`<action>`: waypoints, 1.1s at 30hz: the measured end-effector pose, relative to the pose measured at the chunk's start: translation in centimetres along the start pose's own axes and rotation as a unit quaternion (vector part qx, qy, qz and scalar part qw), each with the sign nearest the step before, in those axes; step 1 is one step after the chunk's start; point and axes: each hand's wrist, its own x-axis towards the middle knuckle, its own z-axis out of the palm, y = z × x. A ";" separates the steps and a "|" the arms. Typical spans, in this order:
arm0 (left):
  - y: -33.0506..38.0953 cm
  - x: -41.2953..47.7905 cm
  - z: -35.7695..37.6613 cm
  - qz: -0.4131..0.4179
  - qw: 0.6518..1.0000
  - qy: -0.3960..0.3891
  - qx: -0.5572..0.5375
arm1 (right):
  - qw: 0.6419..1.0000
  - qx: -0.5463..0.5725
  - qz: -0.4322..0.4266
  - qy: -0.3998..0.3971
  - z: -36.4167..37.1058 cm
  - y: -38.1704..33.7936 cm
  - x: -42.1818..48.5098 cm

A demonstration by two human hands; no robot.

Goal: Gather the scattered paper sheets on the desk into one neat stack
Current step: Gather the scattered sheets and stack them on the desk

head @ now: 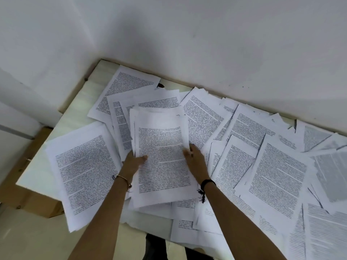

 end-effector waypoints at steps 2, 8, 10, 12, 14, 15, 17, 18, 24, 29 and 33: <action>0.6 0.2 -0.6 0.012 0.999 0.038 -0.008 | 0.987 0.025 0.062 0.147 0.0 0.9 0.7; 0.6 0.8 -4.7 0.022 0.987 0.160 -0.005 | 0.955 0.111 0.180 0.210 0.5 -0.4 3.3; 0.0 0.4 -6.2 0.024 0.978 0.205 0.002 | 0.944 0.167 0.201 0.200 0.6 -0.9 4.2; -0.4 -0.1 -7.3 0.025 0.970 0.240 0.002 | 0.937 0.222 0.205 0.177 0.6 -1.2 4.9; -0.6 -0.5 -8.1 0.022 0.968 0.250 -0.007 | 0.925 0.281 0.196 0.166 0.8 -1.6 5.6; -0.7 -0.5 -8.5 0.015 0.969 0.246 -0.014 | 0.917 0.309 0.196 0.158 0.7 -1.8 5.8; -0.9 -0.3 -9.0 -0.004 0.974 0.227 -0.025 | 0.896 0.374 0.189 0.146 0.5 -1.9 6.0; -1.0 -0.2 -9.2 -0.010 0.976 0.216 -0.027 | 0.893 0.397 0.175 0.121 0.3 -2.1 5.7; -1.0 -0.4 -10.1 -0.055 0.985 0.134 -0.097 | 0.971 0.191 0.074 -0.120 2.9 -2.0 3.5; -0.5 -0.7 -10.1 -0.038 0.982 0.075 -0.170 | 0.968 -0.113 -0.033 -0.220 5.5 -3.5 1.5; -0.6 -0.5 -9.0 -0.019 0.993 0.050 -0.107 | 0.939 -0.191 -0.090 -0.272 6.9 -4.3 1.9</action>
